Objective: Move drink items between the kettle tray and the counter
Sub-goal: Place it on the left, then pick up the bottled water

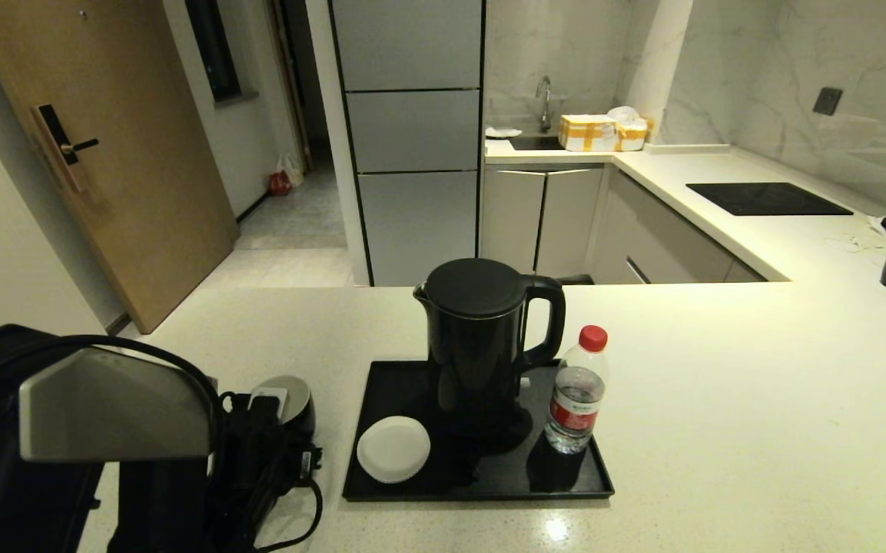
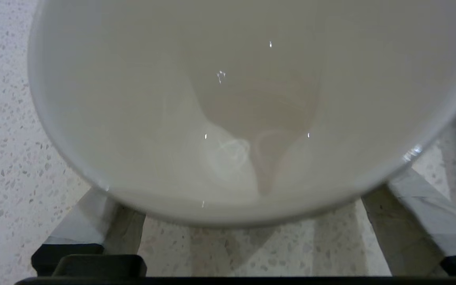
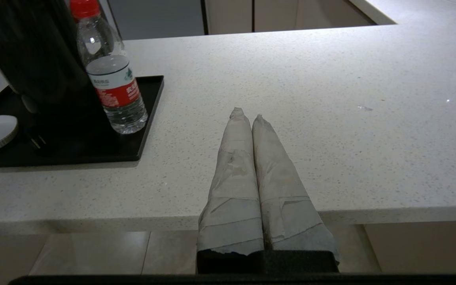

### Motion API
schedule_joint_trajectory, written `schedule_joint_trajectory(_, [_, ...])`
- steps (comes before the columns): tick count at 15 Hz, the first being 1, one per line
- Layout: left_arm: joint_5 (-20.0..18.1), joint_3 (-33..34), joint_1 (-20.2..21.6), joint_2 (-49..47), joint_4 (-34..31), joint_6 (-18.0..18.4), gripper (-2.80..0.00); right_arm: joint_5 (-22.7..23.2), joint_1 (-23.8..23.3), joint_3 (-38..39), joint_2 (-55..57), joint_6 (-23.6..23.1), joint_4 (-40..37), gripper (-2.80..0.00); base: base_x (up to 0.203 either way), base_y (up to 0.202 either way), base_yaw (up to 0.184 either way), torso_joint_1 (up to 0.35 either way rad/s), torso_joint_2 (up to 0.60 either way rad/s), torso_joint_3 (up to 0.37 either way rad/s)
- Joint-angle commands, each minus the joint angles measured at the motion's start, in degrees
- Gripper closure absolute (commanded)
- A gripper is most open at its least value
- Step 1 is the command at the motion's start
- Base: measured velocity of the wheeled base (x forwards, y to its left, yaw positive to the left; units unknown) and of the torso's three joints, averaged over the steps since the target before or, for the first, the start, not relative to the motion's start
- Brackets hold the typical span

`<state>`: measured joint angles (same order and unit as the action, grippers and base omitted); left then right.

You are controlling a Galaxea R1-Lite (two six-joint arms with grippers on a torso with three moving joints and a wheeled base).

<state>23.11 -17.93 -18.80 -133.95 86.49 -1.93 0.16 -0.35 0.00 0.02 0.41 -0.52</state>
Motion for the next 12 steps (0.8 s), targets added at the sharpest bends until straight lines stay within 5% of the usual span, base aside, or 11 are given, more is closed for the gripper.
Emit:
schedule_joint_trajectory(1, [0.1, 0.3, 0.0, -0.1, 0.6, -0.1, -2.8, 0.0, 0.0, 0.1, 0.0, 0.0, 0.0, 0.0, 0.0, 0.0, 0.0, 0.0, 0.0, 0.0])
schedule_joint_trajectory(12, [-0.2, 11.8, -3.3, 7.4, 1.2, -1.8, -2.8, 0.0, 0.0, 0.1, 0.0, 0.0, 0.0, 0.0, 0.0, 0.0, 0.0, 0.0, 0.0, 0.0])
